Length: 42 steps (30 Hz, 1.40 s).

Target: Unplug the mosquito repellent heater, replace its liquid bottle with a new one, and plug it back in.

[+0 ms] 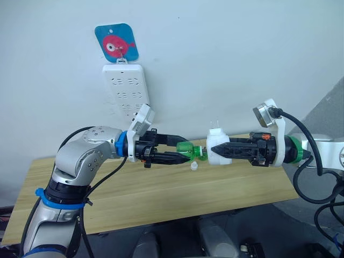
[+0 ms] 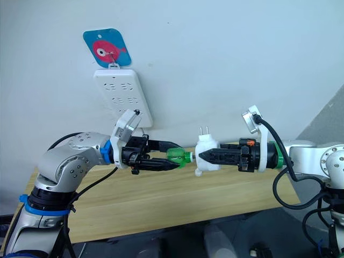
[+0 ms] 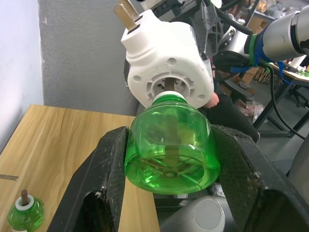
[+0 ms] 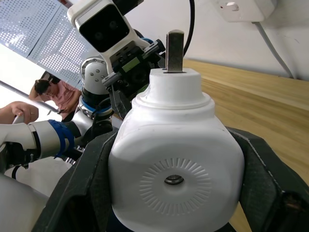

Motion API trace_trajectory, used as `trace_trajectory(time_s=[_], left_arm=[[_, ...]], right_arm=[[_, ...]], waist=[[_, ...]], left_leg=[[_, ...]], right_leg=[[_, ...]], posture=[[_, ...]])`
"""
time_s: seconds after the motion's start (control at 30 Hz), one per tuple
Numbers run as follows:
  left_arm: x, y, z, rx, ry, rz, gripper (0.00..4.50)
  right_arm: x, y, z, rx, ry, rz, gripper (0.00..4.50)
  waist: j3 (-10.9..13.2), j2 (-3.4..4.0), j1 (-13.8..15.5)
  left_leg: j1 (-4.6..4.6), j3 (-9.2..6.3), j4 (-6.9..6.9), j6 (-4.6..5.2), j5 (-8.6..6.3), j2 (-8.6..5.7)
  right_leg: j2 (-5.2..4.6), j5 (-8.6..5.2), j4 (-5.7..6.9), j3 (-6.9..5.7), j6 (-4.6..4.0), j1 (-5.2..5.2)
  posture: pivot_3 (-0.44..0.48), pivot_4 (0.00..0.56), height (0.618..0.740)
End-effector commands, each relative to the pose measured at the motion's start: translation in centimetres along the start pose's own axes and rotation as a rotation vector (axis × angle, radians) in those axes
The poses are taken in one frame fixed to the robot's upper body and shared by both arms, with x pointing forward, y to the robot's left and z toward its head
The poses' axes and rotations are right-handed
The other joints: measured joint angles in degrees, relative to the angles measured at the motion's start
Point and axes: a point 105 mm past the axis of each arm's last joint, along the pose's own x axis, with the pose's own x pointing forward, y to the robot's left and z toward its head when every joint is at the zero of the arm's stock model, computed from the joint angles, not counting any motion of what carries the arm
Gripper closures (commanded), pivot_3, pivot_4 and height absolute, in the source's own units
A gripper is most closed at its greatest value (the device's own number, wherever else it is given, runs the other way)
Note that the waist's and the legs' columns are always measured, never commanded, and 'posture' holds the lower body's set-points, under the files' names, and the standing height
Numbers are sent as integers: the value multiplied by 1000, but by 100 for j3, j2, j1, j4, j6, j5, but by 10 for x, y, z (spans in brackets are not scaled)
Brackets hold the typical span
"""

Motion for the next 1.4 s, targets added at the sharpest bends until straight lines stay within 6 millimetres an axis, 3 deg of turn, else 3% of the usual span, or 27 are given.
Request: trace_trajectory(time_s=[0.03, 0.83, 1.13, 1.27, 1.4], left_arm=[[3, -4, 12, 65, -6, -12, 2163], [9, -3, 14, 73, -21, -7, 2163], [13, -2, 13, 82, -28, -12, 2163], [13, -2, 12, 85, -27, -18, 2163], [13, -2, 11, 87, -25, -23, 2163]], right_arm=[[2, 10, 8, -40, -25, 34, 1527], [21, 8, 10, -66, -28, 24, 1527], [24, 8, 2, -58, 15, 3, 1527], [21, 9, 1, -56, 29, 5, 134], [17, 9, 3, -59, 38, 3, 0]], waist=[[0, 0, 0], [0, 0, 0], [0, 0, -1], [0, 0, -1], [-1, 0, -2]], left_leg=[[0, 0, 0, 0, 0, 0], [0, 0, 0, 0, 0, 0], [0, 0, 0, 0, 0, 0], [0, 0, 0, 0, 0, 0], [0, -1, 0, 0, 0, 0]], right_leg=[[0, 0, 0, 0, 0, 0], [0, 0, 0, 0, -1, 0], [0, 0, 0, 0, -1, 0], [0, 0, 0, 0, -1, 1], [0, 0, 0, 0, -1, 1]], posture=[[-198, 111, 740], [-198, 111, 740], [-204, 110, 740], [-205, 110, 740], [-205, 109, 740]])
